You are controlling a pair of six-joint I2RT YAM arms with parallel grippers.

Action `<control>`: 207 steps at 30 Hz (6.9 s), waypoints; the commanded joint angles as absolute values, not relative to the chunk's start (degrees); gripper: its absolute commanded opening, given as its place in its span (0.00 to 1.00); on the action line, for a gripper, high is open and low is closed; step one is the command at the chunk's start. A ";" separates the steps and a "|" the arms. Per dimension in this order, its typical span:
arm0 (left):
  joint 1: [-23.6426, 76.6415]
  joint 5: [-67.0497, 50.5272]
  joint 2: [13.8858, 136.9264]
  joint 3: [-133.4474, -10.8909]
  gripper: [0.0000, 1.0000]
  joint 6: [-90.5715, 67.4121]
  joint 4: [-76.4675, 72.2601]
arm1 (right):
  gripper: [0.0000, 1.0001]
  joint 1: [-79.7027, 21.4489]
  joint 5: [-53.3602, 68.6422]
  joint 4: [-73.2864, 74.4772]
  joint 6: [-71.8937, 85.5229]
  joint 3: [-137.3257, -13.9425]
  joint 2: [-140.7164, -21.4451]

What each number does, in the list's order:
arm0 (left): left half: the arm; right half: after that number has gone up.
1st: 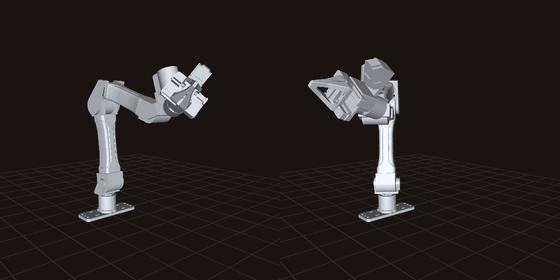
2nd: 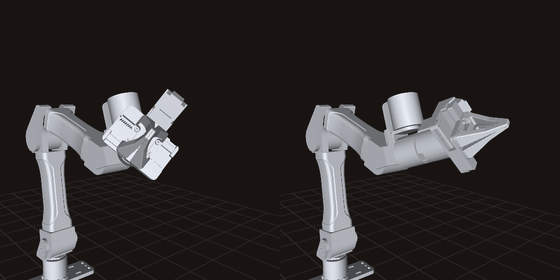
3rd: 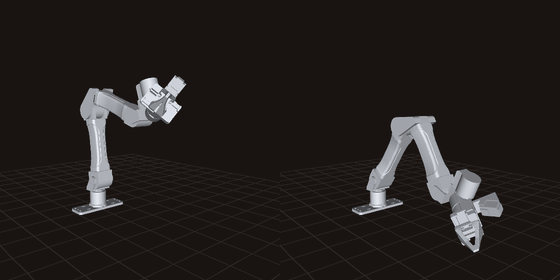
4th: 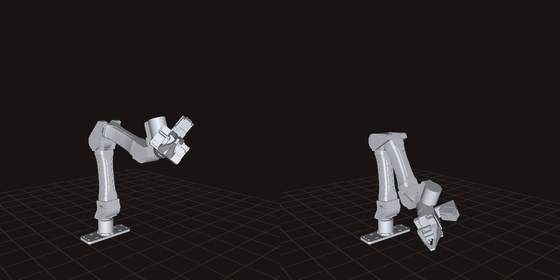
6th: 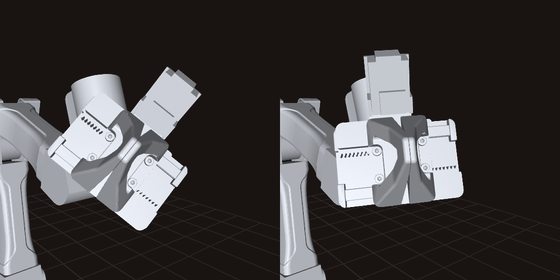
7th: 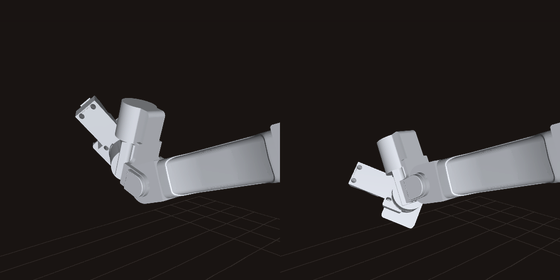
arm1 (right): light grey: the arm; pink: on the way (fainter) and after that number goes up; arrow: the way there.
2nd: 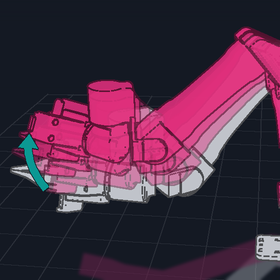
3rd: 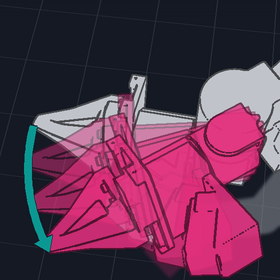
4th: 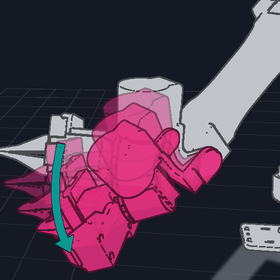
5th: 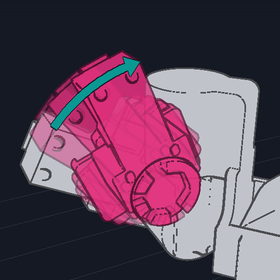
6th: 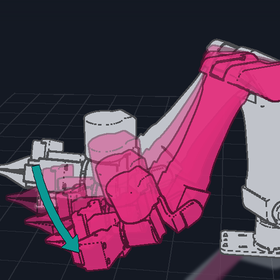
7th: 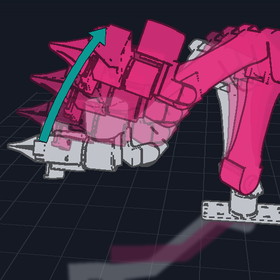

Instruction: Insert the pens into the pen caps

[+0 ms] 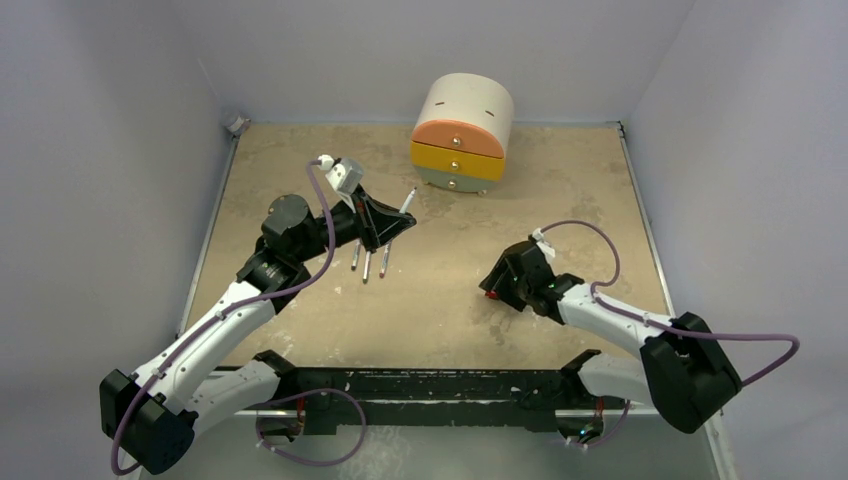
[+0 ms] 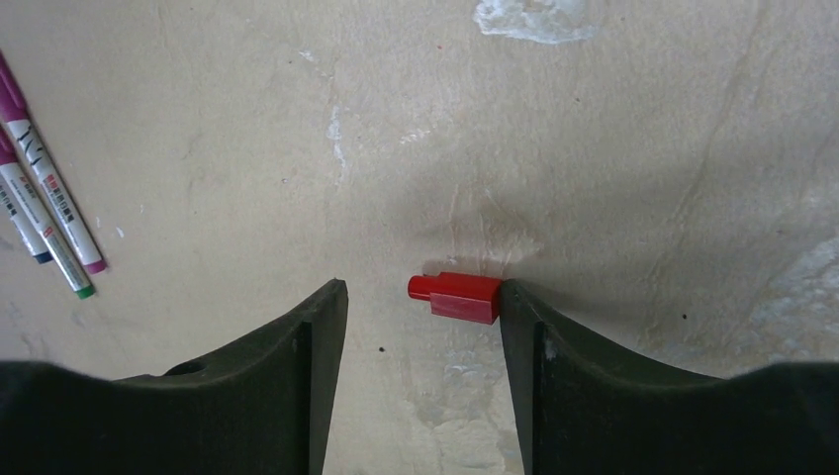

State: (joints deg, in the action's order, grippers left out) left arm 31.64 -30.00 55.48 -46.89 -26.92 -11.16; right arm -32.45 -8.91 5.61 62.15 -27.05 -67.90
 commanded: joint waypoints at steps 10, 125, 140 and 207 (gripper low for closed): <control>31.82 -29.68 54.80 -46.84 0.00 -25.85 -11.68 | 0.60 -31.64 -7.05 -2.34 58.18 -31.94 -76.79; 35.41 -26.85 53.37 -31.47 0.00 -54.96 -56.33 | 0.00 -42.80 11.19 -42.53 34.38 -59.48 -65.09; 35.46 -25.93 53.95 -32.52 0.00 -53.88 -53.88 | 0.00 -43.90 13.93 -44.28 35.91 -59.15 -66.43; 35.49 -18.31 53.70 -38.86 0.00 -40.47 -49.79 | 0.00 -48.19 15.70 -45.18 45.54 -49.91 -66.24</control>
State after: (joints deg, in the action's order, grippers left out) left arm 35.88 -24.69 53.87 -34.24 -42.11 -44.47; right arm -45.82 11.55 -44.82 44.03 -51.96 -66.26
